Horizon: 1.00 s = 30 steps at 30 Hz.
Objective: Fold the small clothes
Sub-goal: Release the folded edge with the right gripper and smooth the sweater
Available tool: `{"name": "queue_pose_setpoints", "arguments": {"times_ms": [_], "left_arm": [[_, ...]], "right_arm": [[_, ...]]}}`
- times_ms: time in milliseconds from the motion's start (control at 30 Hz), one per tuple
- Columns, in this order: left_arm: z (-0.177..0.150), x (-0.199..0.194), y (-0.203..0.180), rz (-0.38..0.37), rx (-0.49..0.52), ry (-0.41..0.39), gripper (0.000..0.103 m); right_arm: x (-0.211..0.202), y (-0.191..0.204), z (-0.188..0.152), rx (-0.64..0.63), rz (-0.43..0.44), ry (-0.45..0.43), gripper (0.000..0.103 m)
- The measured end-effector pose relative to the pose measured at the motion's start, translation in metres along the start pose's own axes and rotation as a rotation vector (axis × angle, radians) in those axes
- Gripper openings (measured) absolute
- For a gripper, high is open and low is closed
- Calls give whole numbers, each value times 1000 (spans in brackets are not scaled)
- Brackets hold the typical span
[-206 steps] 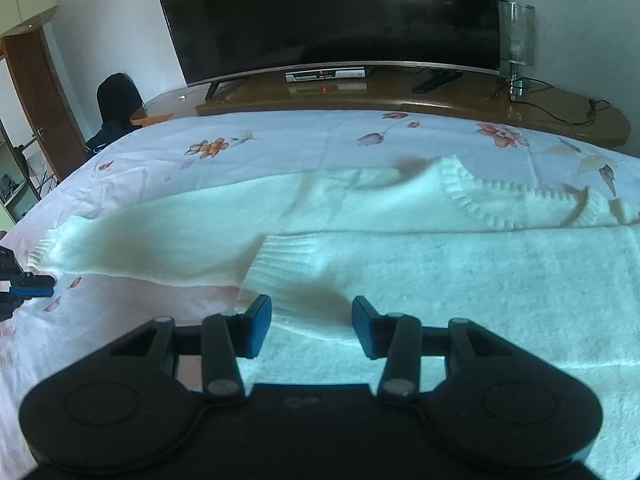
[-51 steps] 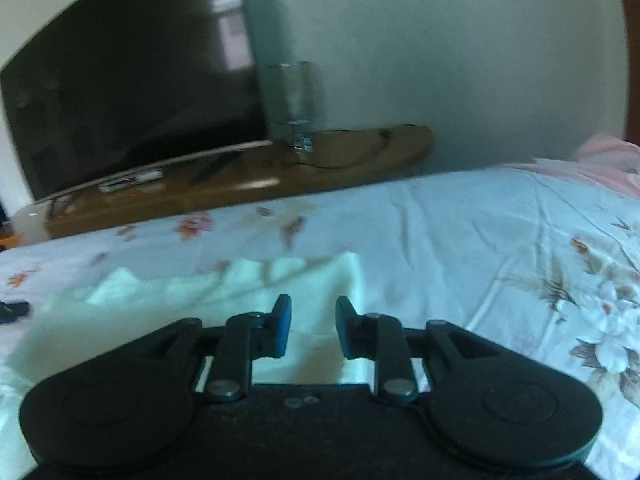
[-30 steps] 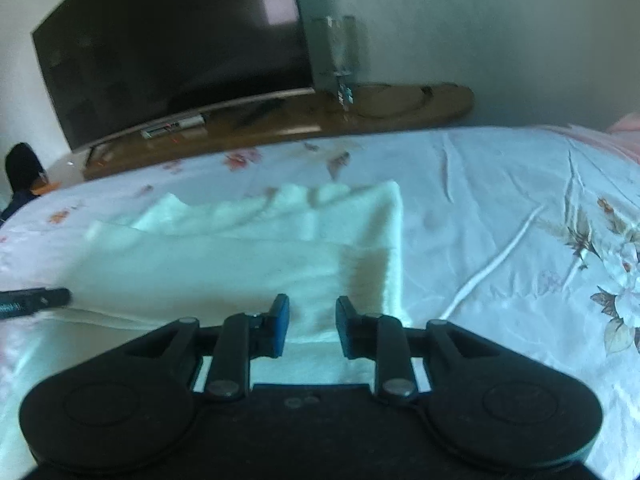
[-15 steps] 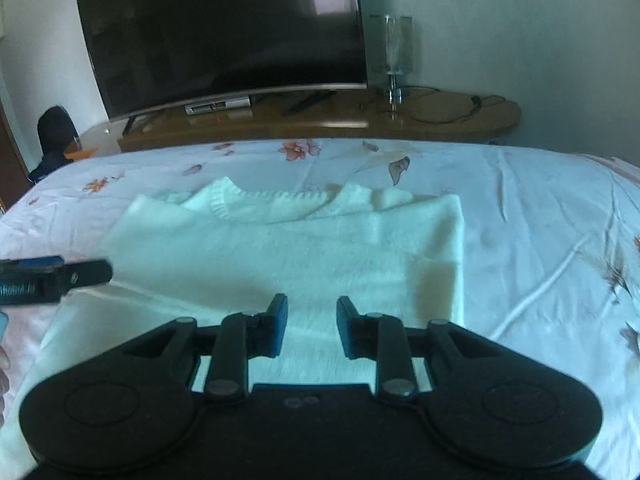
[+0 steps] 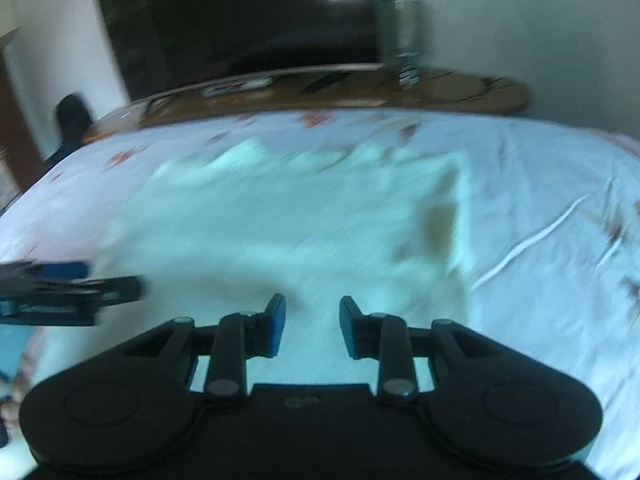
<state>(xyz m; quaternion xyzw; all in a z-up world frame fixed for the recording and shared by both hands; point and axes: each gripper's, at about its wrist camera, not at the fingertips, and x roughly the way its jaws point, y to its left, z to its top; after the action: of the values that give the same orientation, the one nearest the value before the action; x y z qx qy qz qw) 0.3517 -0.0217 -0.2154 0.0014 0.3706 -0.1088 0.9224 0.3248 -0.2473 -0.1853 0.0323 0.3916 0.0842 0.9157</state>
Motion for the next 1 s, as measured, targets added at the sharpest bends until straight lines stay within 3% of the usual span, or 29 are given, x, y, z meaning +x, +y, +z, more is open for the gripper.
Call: {"name": "queue_pose_setpoints", "arguments": {"times_ms": [100, 167, 333, 400, 567, 633, 800, 900, 1000], "left_arm": [[-18, 1, -4, 46, 20, 58, 103], [-30, -8, 4, 93, 32, 30, 103], [-45, -49, 31, 128, -64, 71, 103], [-54, -71, 29, 111, -59, 57, 103], [-97, -86, 23, 68, 15, 111, 103], [-110, -91, 25, 69, 85, 62, 103], [-114, -117, 50, 76, 42, 102, 103], [-123, -142, 59, 56, 7, 68, 103], [-134, -159, 58, 67, 57, 56, 103]], "right_arm": [[-4, 18, -22, -59, 28, 39, 30], [-2, 17, -35, -119, -16, 62, 29], [-32, -8, -40, -91, -90, 45, 33], [-57, -8, -46, -16, -9, 16, 32], [-85, 29, -84, -51, 58, 39, 31], [-85, 40, -102, -90, 22, 62, 32], [-100, 34, -121, -102, -139, 59, 32], [-127, 39, -126, -39, -126, 43, 37], [-142, 51, -140, -54, -157, 55, 57]]}}
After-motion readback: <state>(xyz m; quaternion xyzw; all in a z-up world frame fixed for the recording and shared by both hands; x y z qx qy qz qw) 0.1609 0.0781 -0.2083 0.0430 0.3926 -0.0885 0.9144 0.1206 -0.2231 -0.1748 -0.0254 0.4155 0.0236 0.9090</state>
